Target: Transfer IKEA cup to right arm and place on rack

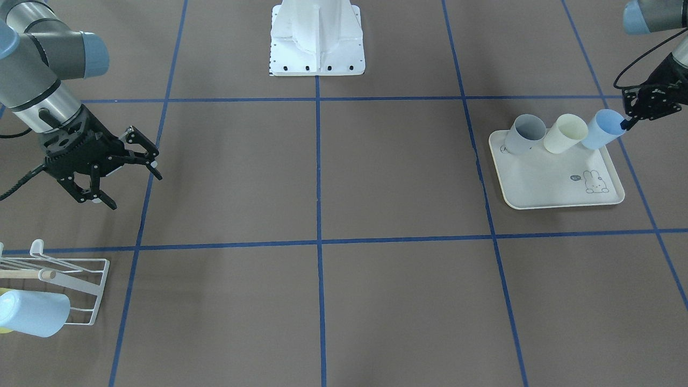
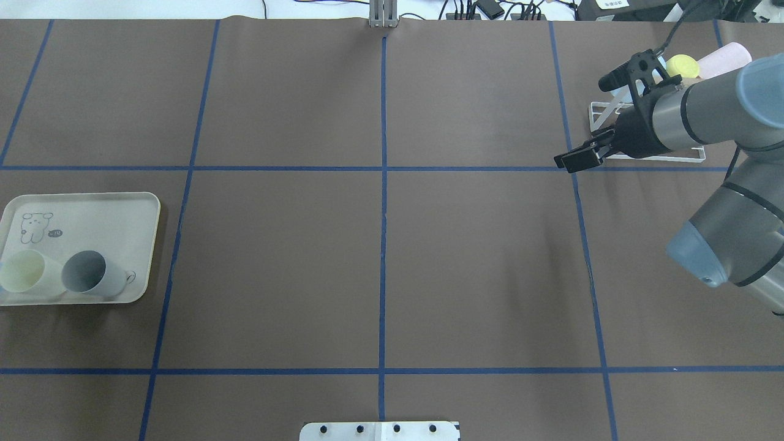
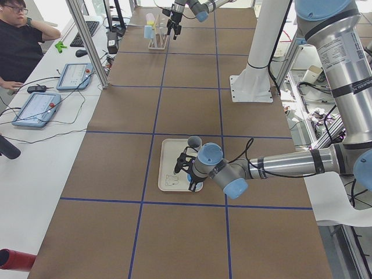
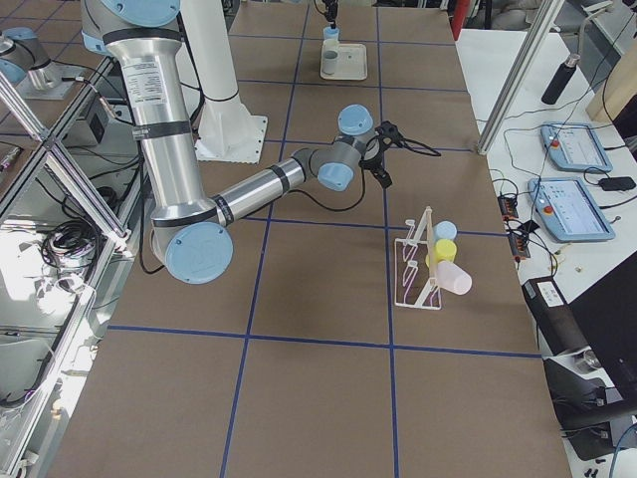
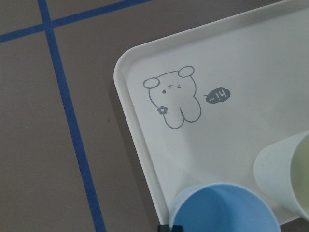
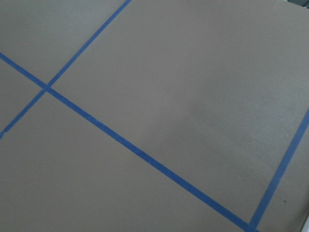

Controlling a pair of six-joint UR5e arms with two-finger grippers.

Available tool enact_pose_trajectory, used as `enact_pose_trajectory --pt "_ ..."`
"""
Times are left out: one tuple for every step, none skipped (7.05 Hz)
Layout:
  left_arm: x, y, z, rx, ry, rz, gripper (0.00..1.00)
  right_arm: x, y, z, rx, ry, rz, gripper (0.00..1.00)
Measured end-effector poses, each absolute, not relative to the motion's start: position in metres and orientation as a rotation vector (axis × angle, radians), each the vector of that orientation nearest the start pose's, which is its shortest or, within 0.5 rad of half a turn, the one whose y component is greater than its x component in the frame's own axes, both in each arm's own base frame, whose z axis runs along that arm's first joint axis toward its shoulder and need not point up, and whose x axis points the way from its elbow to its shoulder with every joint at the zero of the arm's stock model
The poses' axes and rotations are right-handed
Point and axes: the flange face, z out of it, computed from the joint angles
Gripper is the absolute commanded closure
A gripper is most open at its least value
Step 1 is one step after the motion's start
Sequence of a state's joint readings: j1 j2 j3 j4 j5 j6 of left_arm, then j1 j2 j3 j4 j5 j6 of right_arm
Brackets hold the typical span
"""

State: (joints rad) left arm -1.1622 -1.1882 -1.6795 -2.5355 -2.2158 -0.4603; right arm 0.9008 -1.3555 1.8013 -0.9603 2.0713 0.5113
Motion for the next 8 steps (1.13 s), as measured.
enact_pose_trajectory --pt "0.057 -0.352 0.656 0.358 0.851 0.143 1.00 -0.299 -0.501 0.353 0.620 -0.969 -0.426 0.00" --pt "0.046 -0.358 0.648 0.361 0.887 0.120 1.00 -0.314 -0.501 0.339 0.637 -0.983 -0.450 0.01" --pt "0.031 -0.378 0.630 0.358 0.948 0.088 1.00 -0.332 -0.499 0.321 0.669 -0.995 -0.472 0.02" --pt "0.011 -0.412 0.601 0.348 1.018 0.043 1.00 -0.350 -0.494 0.304 0.714 -0.999 -0.482 0.01" --pt "-0.004 -0.446 0.564 0.325 1.077 0.005 1.00 -0.367 -0.486 0.291 0.760 -1.014 -0.494 0.02" --pt "-0.009 -0.471 0.518 0.296 1.121 -0.038 1.00 -0.380 -0.479 0.279 0.801 -1.038 -0.509 0.01" --pt "-0.009 -0.488 0.470 0.265 1.166 -0.101 1.00 -0.388 -0.472 0.270 0.836 -1.061 -0.521 0.01" --pt "0.000 -0.498 0.426 0.232 1.217 -0.158 1.00 -0.396 -0.465 0.263 0.885 -1.084 -0.529 0.01"
